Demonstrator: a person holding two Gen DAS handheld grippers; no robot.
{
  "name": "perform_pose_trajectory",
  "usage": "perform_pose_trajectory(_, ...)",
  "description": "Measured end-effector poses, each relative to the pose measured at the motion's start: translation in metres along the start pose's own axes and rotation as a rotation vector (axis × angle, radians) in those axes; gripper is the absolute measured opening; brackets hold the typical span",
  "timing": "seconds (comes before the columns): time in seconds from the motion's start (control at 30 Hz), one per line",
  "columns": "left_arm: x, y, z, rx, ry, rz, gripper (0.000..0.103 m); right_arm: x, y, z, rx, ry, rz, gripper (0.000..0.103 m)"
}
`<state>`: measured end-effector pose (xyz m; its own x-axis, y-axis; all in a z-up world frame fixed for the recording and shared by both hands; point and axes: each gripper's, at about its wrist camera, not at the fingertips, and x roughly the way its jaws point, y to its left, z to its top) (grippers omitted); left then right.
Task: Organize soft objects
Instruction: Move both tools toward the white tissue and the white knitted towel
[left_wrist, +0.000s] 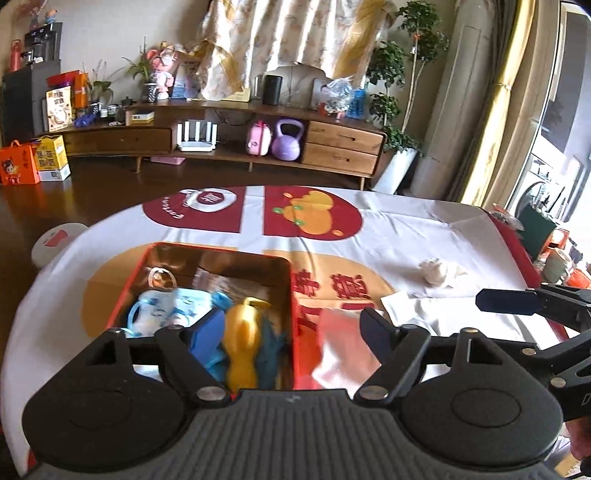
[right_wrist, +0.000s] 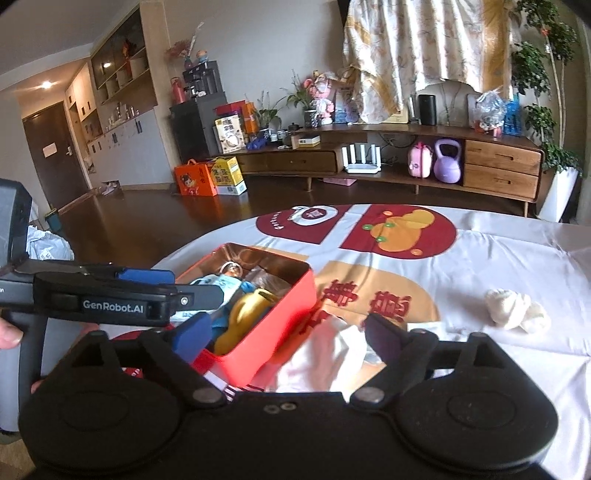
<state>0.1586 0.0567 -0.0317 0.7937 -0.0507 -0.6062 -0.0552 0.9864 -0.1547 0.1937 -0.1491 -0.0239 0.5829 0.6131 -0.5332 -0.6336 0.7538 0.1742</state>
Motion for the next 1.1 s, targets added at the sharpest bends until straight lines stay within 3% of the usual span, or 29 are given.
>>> perform_pose_trajectory(0.1,0.002,-0.014,-0.006,0.010,0.004,-0.014,0.083,-0.009,-0.010,-0.007,0.008,-0.019,-0.019,0.103)
perform_pose_trajectory(0.67,0.041,-0.079,-0.034,0.108,0.045,-0.036,0.083,-0.021,-0.074,-0.034,0.059,0.018,-0.120,0.103)
perform_pose_trajectory(1.1,0.083,-0.100,-0.044,0.170,0.081,-0.032,0.083,-0.003,-0.138,-0.026,0.081,0.034,-0.219,0.102)
